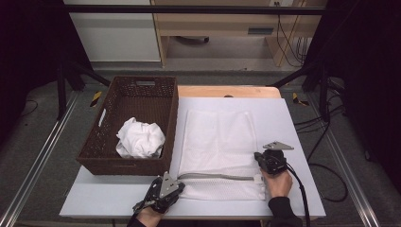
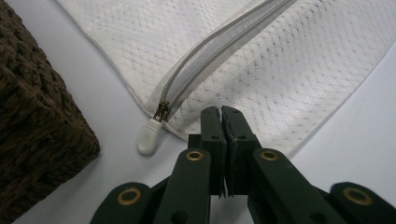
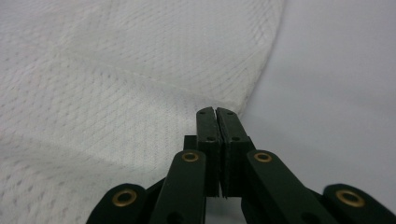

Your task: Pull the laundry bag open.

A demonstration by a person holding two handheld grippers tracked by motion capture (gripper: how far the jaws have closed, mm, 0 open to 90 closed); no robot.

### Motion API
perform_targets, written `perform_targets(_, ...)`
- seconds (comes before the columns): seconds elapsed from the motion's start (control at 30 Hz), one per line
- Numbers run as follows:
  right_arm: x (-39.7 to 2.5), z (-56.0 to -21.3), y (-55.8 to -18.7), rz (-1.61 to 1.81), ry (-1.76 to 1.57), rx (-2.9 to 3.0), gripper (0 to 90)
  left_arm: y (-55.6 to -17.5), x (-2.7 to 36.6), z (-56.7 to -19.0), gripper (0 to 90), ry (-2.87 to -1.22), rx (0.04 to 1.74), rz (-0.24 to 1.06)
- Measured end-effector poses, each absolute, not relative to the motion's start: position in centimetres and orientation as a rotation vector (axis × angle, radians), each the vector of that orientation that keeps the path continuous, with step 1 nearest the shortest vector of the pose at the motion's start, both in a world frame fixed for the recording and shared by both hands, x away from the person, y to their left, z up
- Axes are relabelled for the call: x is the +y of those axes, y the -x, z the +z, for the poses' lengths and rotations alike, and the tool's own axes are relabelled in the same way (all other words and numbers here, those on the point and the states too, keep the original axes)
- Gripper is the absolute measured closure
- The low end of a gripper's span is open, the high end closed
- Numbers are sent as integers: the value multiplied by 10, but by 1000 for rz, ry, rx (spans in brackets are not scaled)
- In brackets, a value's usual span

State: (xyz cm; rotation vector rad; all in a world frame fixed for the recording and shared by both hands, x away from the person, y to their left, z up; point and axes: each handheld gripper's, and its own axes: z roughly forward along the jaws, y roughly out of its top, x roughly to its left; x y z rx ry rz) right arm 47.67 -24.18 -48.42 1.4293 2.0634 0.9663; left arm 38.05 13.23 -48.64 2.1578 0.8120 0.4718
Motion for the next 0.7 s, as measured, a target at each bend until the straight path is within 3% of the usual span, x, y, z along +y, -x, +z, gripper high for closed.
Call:
perform_targets(0.23,-244,-486,-484,949,-1437,2002,881,-379,130,-487,865,-2158,800,474)
perform_targets(0.37,-243,-485,-482,938,-1427,1990,816,-379,130,-486,851,-2153,798,469)
perform_targets(0.5,-246,-476,-475,999,-1423,1954,697,-378,131,-483,787,-2123,791,464)
perform_targets(0.7,-244,-469,-463,1038,-1373,1954,630,-377,132,-479,648,-2085,785,460)
